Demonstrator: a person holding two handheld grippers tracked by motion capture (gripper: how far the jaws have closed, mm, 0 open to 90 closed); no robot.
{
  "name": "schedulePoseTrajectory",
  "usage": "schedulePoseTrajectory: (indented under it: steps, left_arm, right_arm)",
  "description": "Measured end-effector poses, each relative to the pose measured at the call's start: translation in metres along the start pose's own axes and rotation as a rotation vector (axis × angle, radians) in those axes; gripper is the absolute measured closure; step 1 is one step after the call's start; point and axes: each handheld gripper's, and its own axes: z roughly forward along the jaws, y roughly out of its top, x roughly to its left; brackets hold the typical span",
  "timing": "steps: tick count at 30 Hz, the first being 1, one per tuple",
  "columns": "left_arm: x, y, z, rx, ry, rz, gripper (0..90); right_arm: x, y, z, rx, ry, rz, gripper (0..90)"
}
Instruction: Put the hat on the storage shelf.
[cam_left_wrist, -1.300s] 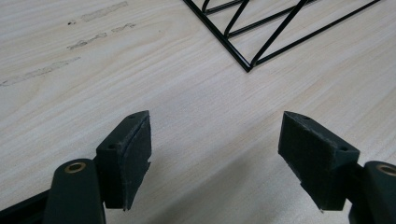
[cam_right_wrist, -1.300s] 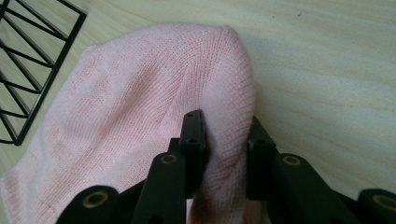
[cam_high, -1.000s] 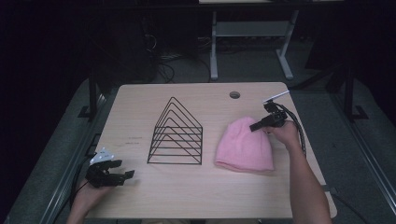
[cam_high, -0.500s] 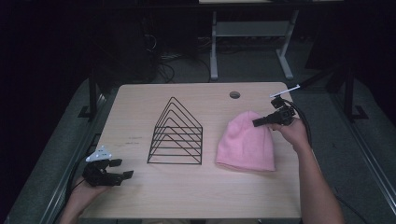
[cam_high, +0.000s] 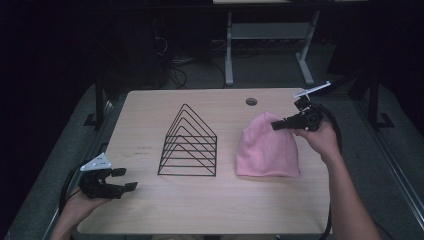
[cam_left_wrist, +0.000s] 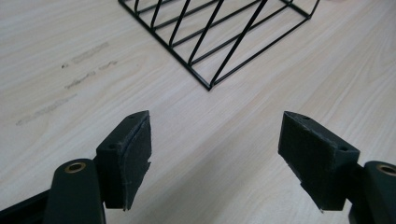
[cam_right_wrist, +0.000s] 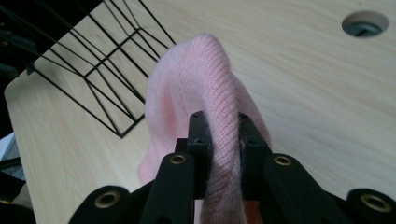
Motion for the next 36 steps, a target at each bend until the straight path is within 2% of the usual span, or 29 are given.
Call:
schedulePoseTrajectory:
  steps: [1, 7, 12, 18, 26, 30, 31, 36]
  left_arm:
    - [0.0, 0.002, -0.001, 0.0, -0.003, 0.011, 25.9]
    - [-0.001, 0.012, -0.004, 0.004, -0.023, 0.026, 25.9]
    - [-0.001, 0.017, -0.004, -0.013, -0.048, 0.02, 25.9]
    - [0.0, 0.022, -0.002, -0.003, -0.072, 0.044, 25.9]
    - [-0.001, 0.037, -0.005, -0.011, -0.125, 0.029, 24.9]
    - [-0.002, 0.045, -0.009, -0.017, -0.152, 0.051, 24.5]
    - [-0.002, 0.048, -0.01, -0.012, -0.148, 0.068, 24.5]
    - [-0.005, 0.057, -0.013, 0.009, -0.148, 0.09, 23.6]
  right_arm:
    - [0.008, 0.004, -0.004, -0.009, 0.002, -0.022, 79.1]
    - [0.023, 0.014, -0.013, -0.005, 0.004, -0.079, 79.2]
    - [0.031, 0.019, -0.016, -0.008, 0.008, -0.1, 79.2]
    - [0.041, 0.028, -0.022, -0.009, 0.016, -0.129, 79.3]
    - [0.048, 0.041, -0.031, -0.026, 0.025, -0.157, 79.3]
    - [0.054, 0.048, -0.035, -0.032, 0.026, -0.168, 79.3]
    - [0.056, 0.049, -0.036, -0.038, 0.026, -0.179, 79.3]
    - [0.064, 0.056, -0.041, -0.045, 0.03, -0.2, 79.2]
